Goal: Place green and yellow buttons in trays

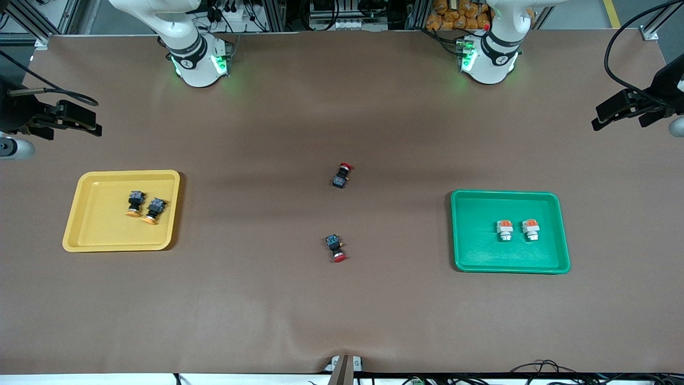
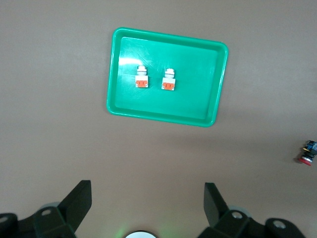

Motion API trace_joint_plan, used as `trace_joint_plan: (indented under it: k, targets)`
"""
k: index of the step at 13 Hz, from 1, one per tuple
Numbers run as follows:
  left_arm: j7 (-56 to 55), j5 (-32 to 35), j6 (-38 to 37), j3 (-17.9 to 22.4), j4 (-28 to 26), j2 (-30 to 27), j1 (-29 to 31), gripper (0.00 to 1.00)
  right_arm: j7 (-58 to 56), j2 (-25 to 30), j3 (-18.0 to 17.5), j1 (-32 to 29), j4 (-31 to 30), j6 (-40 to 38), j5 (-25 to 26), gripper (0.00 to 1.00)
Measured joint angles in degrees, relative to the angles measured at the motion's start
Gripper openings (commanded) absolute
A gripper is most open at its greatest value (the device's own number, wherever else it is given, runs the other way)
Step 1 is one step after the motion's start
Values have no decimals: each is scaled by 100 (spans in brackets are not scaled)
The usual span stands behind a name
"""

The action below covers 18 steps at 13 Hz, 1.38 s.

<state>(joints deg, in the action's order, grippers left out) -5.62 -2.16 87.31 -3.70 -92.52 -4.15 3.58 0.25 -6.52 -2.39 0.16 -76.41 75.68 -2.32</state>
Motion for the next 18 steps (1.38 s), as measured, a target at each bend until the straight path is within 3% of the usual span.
trace_joint_plan:
  k: [2,6,18]
  targets:
    - [0,0,13,10,-14,3,6,100,-4,449,-11,0,-710,449,3,100]
    - [0,0,89,23,-36,3,9,100,-65,942,-24,2,-1319,772,11,100]
    - [0,0,137,53,-40,3,12,100,-540,1045,114,1,-1461,881,36,100]
